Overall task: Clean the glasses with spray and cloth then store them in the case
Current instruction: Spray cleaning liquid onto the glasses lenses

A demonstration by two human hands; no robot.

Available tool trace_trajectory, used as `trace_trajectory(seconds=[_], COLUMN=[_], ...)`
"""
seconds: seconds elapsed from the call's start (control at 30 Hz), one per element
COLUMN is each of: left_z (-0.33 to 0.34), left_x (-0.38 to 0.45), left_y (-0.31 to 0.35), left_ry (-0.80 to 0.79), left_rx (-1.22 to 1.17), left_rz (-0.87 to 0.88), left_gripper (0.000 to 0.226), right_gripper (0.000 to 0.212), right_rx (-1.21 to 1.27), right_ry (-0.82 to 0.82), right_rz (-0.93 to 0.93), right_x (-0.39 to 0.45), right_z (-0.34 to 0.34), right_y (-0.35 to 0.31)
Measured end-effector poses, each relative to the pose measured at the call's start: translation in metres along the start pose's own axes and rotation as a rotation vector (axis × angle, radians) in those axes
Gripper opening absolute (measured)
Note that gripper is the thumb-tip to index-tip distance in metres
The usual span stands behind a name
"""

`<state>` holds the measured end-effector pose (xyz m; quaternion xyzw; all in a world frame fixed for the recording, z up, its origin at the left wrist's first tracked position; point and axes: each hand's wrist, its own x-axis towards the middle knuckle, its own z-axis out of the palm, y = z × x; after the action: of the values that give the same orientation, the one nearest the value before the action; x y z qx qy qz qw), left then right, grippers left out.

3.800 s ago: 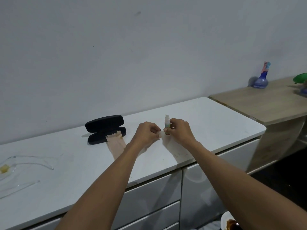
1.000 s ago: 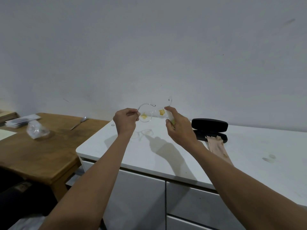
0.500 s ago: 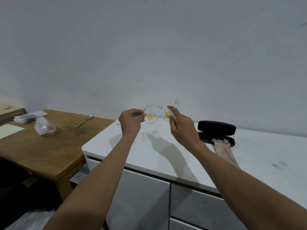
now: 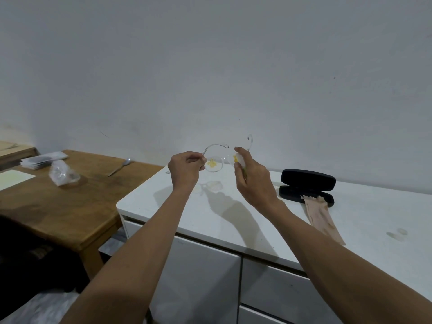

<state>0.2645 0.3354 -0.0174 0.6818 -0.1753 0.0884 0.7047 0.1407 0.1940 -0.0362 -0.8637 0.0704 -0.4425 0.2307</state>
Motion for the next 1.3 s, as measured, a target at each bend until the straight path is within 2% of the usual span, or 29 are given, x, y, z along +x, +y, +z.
trace_trajectory(seconds=[0.3,0.5,0.67,0.8,0.97,1.07,1.17,1.3], left_z=[0.0,-0.002,-0.002,-0.003,-0.008,-0.012,-0.014,-0.014], left_x=[-0.003,-0.003,-0.004,-0.004,0.001,0.004,0.007,0.012], left_y=[0.008,0.011,0.012,0.011,0.008,0.009,0.015,0.02], left_ry=[-0.022,-0.026,-0.027,-0.032,-0.021,-0.013,-0.028,-0.053], left_rx=[-0.005,0.003,-0.003,-0.004,-0.03,-0.068,-0.109,-0.115], left_rz=[0.011,0.024,0.016,0.016,-0.015,-0.028,-0.021,-0.002], left_gripper=[0.009,0.009,0.009,0.011,0.01,0.012,0.011,0.012], right_gripper=[0.045,0.047,0.035,0.036,0.037,0.031,0.026,0.025], right_rx=[-0.001,-0.028,-0.02,-0.027,0.092,0.326,0.699,0.936], right_ry=[-0.037,-0.014,-0.015,0.037,0.171,0.258,0.177,0.072], right_rz=[-0.111,-0.091,-0.057,-0.005,0.213,0.457,0.714,0.82], right_x=[0.0,-0.001,0.002,0.0,0.0,0.002,0.004,0.01], right_z=[0.018,0.02,0.023,0.023,0.01,0.002,-0.007,-0.013], right_y=[-0.014,-0.018,-0.019,-0.017,-0.014,-0.004,0.003,0.003])
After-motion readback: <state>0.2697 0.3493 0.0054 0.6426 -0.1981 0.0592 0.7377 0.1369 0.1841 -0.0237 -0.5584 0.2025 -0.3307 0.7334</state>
